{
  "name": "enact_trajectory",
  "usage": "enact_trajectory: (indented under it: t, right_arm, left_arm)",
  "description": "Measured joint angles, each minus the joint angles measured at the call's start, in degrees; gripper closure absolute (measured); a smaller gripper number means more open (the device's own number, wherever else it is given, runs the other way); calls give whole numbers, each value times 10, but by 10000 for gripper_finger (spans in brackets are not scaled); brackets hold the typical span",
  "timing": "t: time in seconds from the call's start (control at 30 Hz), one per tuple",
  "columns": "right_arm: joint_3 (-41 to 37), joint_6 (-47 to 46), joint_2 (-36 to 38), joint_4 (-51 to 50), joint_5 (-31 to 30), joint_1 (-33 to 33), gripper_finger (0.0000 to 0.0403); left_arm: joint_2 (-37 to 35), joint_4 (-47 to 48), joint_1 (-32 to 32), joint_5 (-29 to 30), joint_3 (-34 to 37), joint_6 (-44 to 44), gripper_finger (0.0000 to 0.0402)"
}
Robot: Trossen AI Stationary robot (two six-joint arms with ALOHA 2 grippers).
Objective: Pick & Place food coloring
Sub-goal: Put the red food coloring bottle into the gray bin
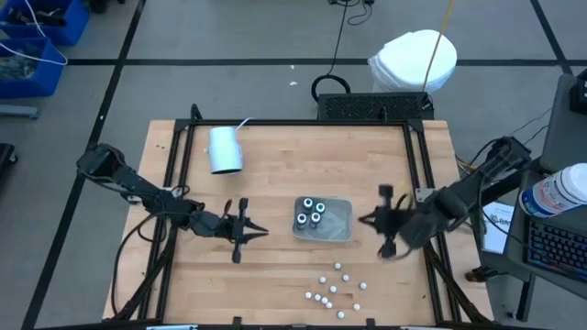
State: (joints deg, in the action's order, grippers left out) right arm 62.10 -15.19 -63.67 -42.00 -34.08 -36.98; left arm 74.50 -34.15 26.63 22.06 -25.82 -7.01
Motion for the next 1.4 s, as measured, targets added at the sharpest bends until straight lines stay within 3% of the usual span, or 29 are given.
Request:
enact_trajectory:
  t: [0.23,0.37,0.67,0.8,1.13,1.4]
  right_arm:
    - [122,-138,-195,-46,133,-50,398]
    - [149,-211,-270,-43,169,-72,365]
    - [151,-320,-332,-34,227,-79,233]
    - [151,-362,-336,-34,238,-81,201]
    - [151,-472,-387,-58,229,-102,207]
    - [151,-515,-414,-47,237,-124,208]
  left_arm:
    - [0,-3,0,0,0,-20,345]
    - [0,-16,0,0,0,-49,349]
    - [0,-21,0,0,0,-68,371]
    - [0,-16,0,0,0,-68,379]
    - [0,-14,0,-1,0,-43,397]
    - [0,-6,0,-1,0,-43,358]
